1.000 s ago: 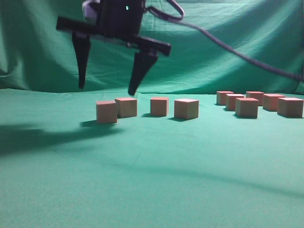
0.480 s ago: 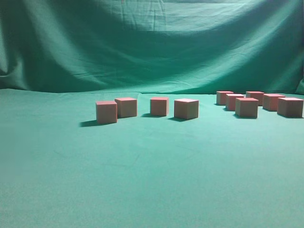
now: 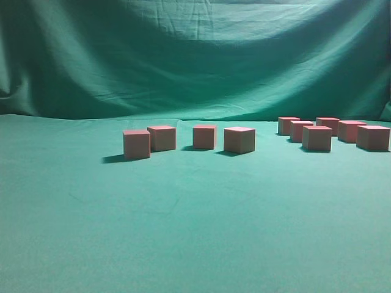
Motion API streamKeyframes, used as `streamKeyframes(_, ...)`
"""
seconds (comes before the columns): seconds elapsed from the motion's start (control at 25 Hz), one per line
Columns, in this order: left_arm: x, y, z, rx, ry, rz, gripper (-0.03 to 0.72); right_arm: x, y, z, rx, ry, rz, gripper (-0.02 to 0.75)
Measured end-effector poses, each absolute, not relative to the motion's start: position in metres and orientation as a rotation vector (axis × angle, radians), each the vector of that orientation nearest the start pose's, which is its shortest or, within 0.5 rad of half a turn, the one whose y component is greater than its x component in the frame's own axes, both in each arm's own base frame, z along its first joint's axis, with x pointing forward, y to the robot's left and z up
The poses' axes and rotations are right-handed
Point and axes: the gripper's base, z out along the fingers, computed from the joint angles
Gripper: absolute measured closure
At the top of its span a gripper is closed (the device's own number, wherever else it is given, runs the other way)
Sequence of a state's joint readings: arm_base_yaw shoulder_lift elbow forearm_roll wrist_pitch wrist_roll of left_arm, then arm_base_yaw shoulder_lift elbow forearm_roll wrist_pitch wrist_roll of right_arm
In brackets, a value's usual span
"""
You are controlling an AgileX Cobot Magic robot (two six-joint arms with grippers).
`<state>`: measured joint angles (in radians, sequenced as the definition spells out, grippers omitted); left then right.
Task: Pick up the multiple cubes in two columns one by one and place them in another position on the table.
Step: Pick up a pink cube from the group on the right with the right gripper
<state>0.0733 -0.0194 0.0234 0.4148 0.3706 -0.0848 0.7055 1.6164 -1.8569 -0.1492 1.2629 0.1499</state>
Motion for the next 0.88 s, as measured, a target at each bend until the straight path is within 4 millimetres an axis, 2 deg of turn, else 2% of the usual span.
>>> streamKeyframes(0.12, 0.051, 0.017, 0.176, 0.109, 1.842, 0.399, 0.688, 0.254, 0.189, 0.407, -0.625, 2.494, 0.058, 0.233)
streamKeyframes(0.2, 0.051, 0.017, 0.176, 0.109, 1.842, 0.399, 0.688, 0.255, 0.18, 0.391, -0.6, 2.555, 0.025, 0.233)
streamKeyframes(0.36, 0.051, 0.017, 0.176, 0.109, 1.842, 0.399, 0.688, 0.268, 0.149, 0.353, -0.493, 2.703, -0.058, 0.233)
streamKeyframes(0.48, 0.051, 0.017, 0.176, 0.109, 1.842, 0.399, 0.688, 0.282, 0.121, 0.332, -0.37, 2.791, -0.097, 0.233)
streamKeyframes(0.56, 0.051, 0.017, 0.176, 0.109, 1.842, 0.399, 0.688, 0.293, 0.107, 0.321, -0.311, 2.81, -0.06, 0.233)
streamKeyframes(0.68, 0.051, 0.017, 0.176, 0.109, 1.842, 0.399, 0.688, 0.311, 0.099, 0.312, -0.291, 2.777, 0.046, 0.233)
streamKeyframes(0.88, 0.051, 0.017, 0.176, 0.109, 1.842, 0.399, 0.688, 0.34, 0.107, 0.282, -0.34, 2.728, 0.125, 0.233)
